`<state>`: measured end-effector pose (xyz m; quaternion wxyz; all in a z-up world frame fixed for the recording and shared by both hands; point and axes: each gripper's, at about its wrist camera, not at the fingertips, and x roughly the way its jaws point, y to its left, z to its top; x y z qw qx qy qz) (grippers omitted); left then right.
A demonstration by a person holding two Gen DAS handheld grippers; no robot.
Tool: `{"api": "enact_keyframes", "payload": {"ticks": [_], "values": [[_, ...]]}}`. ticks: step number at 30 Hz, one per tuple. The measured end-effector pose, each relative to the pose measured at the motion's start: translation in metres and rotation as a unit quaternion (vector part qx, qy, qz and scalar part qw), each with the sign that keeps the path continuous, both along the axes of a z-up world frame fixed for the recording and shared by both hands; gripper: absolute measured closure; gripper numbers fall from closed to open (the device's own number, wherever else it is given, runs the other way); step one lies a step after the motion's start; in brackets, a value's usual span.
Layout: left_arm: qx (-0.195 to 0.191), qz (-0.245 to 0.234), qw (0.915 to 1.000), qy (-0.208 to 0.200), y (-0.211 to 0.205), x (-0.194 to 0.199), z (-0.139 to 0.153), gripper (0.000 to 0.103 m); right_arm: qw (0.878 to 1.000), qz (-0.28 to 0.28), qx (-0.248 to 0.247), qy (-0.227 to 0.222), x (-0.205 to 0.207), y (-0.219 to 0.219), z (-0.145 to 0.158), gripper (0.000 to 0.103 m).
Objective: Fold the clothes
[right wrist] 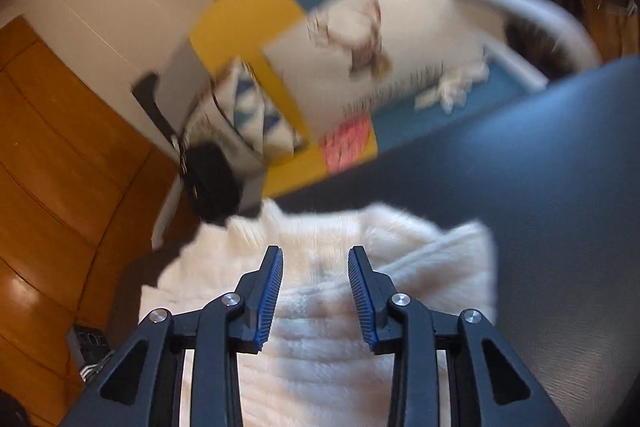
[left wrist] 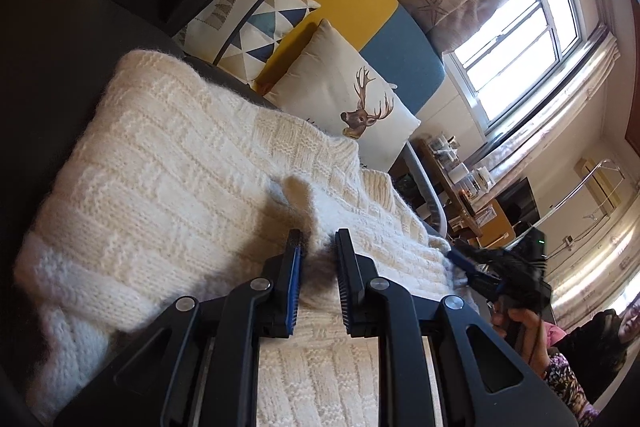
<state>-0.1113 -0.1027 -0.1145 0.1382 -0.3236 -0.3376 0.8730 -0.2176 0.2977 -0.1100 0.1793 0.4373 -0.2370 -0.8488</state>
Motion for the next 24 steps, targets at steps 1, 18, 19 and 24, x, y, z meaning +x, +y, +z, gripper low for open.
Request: {"api": "enact_keyframes", "payload": {"ticks": [1, 18, 19, 24], "values": [[0.002, 0.002, 1.0000, 0.000, -0.001, 0.000, -0.001, 0.085, 0.999, -0.009, 0.037, -0.021, -0.008, -0.005, -0.008, 0.072], [0.019, -0.020, 0.9992, -0.028, -0.003, -0.013, -0.003, 0.083, 0.992, -0.115, -0.032, 0.049, 0.054, 0.069, 0.024, 0.073], [0.018, -0.023, 0.9991, -0.030, -0.002, -0.014, -0.002, 0.081, 0.993, -0.100, -0.038, 0.040, 0.055, 0.065, 0.022, 0.073], [-0.002, -0.045, 0.9974, -0.057, 0.010, -0.026, 0.005, 0.062, 0.998, -0.053, -0.017, 0.013, 0.062, 0.034, 0.003, 0.073]]}}
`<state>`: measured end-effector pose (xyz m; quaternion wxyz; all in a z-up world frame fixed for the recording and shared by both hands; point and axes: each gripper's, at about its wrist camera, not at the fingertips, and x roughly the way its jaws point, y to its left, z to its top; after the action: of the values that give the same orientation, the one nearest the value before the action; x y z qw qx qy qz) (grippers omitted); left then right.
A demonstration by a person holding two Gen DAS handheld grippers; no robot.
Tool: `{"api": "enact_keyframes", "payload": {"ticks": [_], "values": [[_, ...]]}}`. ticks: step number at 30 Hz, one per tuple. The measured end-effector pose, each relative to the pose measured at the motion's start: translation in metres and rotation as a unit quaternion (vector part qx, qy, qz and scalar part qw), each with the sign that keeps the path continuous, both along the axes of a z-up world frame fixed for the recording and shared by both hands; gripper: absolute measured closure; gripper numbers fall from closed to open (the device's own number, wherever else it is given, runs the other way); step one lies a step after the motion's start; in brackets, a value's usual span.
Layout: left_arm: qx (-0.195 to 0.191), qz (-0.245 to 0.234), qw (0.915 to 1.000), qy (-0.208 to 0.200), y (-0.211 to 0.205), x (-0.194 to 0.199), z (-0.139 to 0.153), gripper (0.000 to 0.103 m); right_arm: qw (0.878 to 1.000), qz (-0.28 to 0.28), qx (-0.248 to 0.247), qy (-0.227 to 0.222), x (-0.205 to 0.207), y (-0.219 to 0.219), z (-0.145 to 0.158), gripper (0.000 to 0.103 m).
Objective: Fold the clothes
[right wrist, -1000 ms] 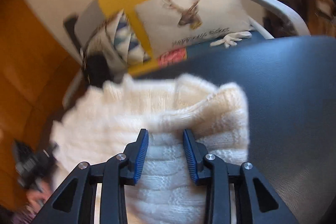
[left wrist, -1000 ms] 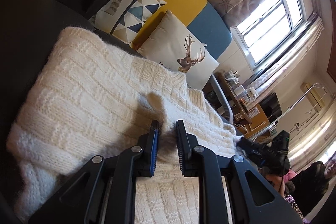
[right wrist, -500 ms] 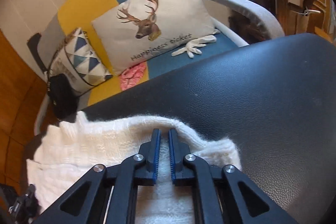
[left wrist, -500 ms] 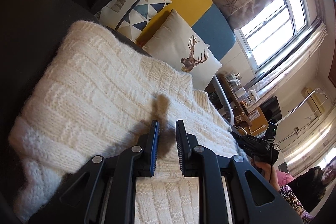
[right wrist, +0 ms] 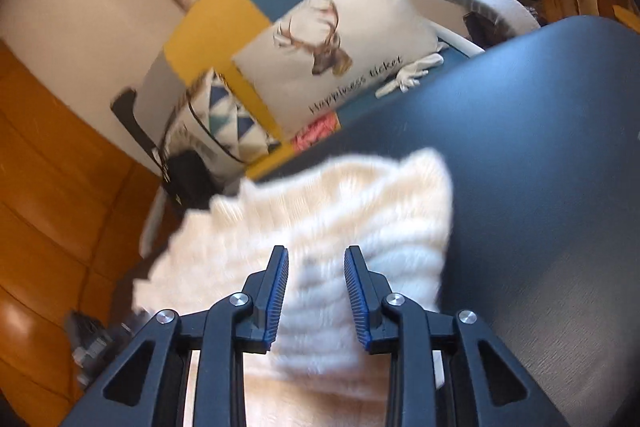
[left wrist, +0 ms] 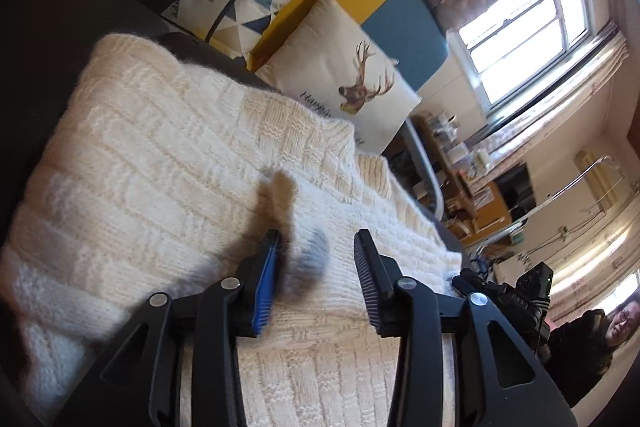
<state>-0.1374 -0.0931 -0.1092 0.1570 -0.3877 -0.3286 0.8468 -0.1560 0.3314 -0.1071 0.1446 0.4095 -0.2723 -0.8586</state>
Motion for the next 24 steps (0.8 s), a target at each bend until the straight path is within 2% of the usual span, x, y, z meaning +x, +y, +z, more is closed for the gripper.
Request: {"api": "enact_keyframes", "payload": {"ticks": [3, 6, 8, 10, 11, 14, 16, 19, 21, 24], "values": [[-0.012, -0.009, 0.9995, -0.029, 0.004, -0.012, 0.001, 0.062, 1.000, 0.000, -0.008, -0.009, 0.013, -0.009, -0.012, 0.073], [-0.005, -0.006, 0.9985, -0.054, 0.004, -0.024, 0.002, 0.062, 1.000, 0.000, 0.003, 0.001, 0.018, -0.014, -0.013, 0.073], [-0.011, -0.001, 0.9991, -0.042, 0.007, -0.024, 0.008, 0.062, 1.000, 0.001, 0.008, 0.004, 0.020, -0.015, -0.013, 0.073], [-0.060, -0.002, 0.9980, -0.019, 0.016, -0.021, 0.017, 0.090, 1.000, -0.004, 0.004, 0.009, 0.022, -0.015, -0.011, 0.073], [-0.071, -0.011, 0.9974, -0.013, 0.020, -0.020, 0.019, 0.092, 1.000, -0.008, 0.002, 0.012, 0.023, -0.014, -0.010, 0.073], [-0.078, -0.007, 0.9963, 0.034, 0.021, -0.005, 0.031, 0.094, 0.999, -0.024, -0.006, 0.033, 0.029, -0.010, -0.003, 0.073], [-0.053, 0.013, 0.9955, 0.077, 0.011, 0.010, 0.040, 0.094, 0.998, -0.040, -0.008, 0.054, 0.036, -0.005, 0.004, 0.073], [-0.039, 0.043, 0.9932, 0.100, -0.005, 0.023, 0.044, 0.094, 0.996, -0.051, -0.016, 0.065, 0.041, 0.002, 0.009, 0.073], [-0.041, 0.055, 0.9931, 0.096, -0.013, 0.027, 0.039, 0.094, 0.996, -0.055, -0.019, 0.065, 0.043, 0.006, 0.010, 0.073], [-0.041, 0.059, 0.9954, 0.063, -0.019, 0.023, 0.023, 0.094, 0.996, -0.055, -0.029, 0.062, 0.040, 0.007, 0.009, 0.073]]}}
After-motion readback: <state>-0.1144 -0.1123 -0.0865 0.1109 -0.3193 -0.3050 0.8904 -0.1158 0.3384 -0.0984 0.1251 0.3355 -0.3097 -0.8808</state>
